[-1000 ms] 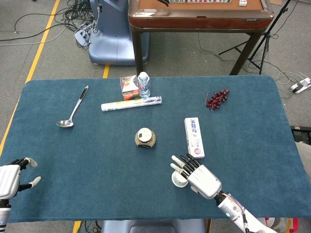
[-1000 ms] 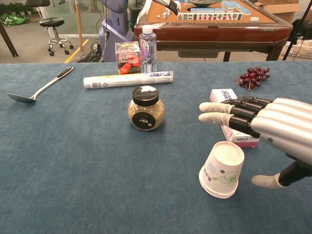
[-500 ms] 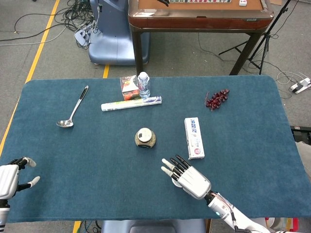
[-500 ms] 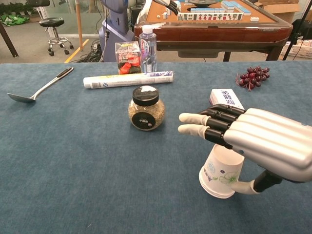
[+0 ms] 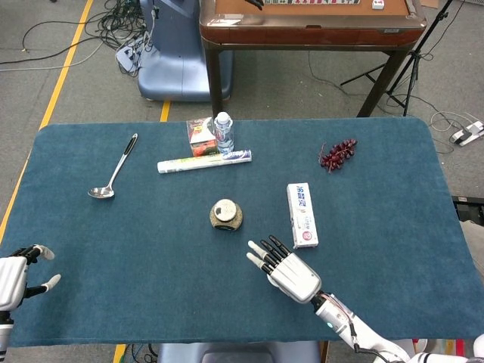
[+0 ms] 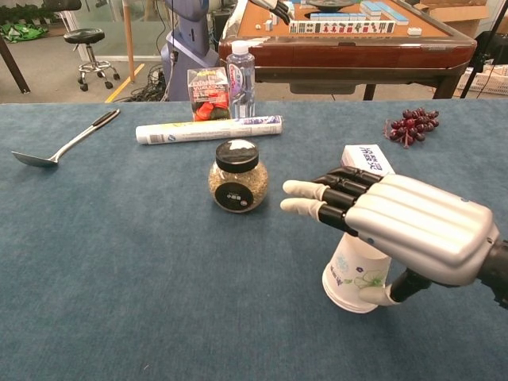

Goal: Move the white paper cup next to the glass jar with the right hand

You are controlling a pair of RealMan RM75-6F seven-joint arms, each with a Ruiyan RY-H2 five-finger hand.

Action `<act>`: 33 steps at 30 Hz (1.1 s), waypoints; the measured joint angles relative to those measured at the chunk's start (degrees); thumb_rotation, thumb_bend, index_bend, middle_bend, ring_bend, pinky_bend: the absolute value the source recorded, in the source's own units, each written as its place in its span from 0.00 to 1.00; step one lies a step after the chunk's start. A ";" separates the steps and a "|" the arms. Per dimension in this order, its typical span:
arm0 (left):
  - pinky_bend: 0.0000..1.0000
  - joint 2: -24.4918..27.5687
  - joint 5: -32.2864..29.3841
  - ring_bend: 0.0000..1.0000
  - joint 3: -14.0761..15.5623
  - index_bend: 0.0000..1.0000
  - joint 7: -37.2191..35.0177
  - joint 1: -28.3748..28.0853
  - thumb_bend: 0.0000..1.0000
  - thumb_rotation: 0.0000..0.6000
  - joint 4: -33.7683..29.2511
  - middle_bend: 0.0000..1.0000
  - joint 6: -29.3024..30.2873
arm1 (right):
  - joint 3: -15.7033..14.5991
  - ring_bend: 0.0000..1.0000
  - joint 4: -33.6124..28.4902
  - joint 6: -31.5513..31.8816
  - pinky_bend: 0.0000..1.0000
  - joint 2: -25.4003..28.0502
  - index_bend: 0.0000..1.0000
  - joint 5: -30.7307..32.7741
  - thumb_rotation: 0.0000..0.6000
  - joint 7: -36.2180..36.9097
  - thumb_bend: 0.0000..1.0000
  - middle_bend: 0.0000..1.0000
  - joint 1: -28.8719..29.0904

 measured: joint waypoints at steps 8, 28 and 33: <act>0.66 -0.05 -0.04 0.49 0.02 0.50 0.00 -0.04 0.09 1.00 0.03 0.48 -0.16 | 0.46 0.00 3.13 1.42 0.06 -1.17 0.00 -0.13 1.00 1.34 0.00 0.00 0.50; 0.66 -0.17 -0.02 0.49 0.09 0.50 0.11 -0.13 0.09 1.00 0.17 0.48 -0.43 | 3.33 0.00 9.42 0.66 0.06 -5.60 0.00 2.79 1.00 3.45 0.00 0.00 3.58; 0.66 -0.12 -0.01 0.49 0.07 0.50 -0.10 -0.11 0.09 1.00 0.16 0.48 -0.36 | 3.36 0.00 9.90 0.39 0.06 -6.08 0.00 3.27 1.00 3.89 0.00 0.00 4.13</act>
